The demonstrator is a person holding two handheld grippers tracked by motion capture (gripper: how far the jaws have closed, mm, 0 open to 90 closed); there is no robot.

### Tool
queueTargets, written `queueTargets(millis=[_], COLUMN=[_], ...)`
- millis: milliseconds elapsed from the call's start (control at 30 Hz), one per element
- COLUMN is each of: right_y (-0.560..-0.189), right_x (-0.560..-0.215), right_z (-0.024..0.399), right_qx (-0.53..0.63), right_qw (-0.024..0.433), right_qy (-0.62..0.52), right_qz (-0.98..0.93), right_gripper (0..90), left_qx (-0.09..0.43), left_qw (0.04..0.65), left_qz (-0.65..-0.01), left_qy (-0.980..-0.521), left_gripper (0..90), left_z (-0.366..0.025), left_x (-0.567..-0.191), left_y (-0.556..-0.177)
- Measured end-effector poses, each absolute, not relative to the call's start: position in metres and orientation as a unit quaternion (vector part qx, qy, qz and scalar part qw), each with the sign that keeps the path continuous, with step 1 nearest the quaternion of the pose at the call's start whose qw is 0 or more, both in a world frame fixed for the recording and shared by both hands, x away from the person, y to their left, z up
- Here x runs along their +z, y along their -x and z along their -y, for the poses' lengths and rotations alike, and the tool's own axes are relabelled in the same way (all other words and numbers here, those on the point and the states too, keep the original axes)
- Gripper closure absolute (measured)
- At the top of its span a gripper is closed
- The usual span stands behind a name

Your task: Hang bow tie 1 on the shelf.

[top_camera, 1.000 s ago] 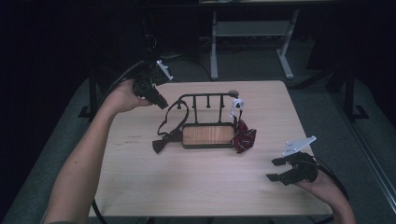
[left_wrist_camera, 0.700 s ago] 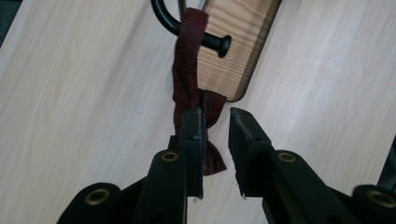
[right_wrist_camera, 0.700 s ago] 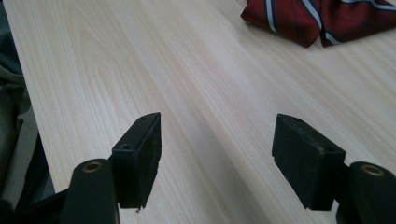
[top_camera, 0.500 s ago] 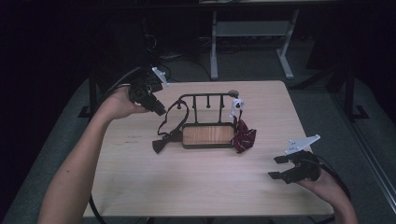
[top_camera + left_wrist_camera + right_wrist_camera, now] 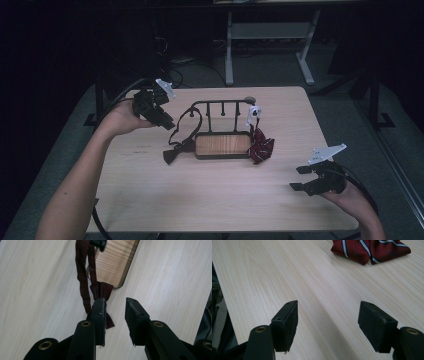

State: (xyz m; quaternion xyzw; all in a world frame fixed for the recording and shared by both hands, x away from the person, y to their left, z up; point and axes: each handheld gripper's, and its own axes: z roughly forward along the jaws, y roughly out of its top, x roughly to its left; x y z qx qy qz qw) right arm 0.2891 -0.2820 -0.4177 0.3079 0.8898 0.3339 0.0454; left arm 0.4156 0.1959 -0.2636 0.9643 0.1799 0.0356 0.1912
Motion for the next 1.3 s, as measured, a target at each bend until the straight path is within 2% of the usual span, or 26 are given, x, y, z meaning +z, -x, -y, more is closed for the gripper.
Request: queueTargets(millis=[1300], right_y=[-0.292], right_x=[-0.42], right_z=[0.283], right_qx=[0.33], right_qw=[0.042], right_qy=[-0.318], right_qz=[-0.888], right_gripper=[30.3], left_qx=[0.026], left_qw=[0.207], left_qz=[-0.179], left_qy=[-0.961], left_gripper=[56.2], left_z=[-0.214], left_x=[-0.308], left_y=[-0.383])
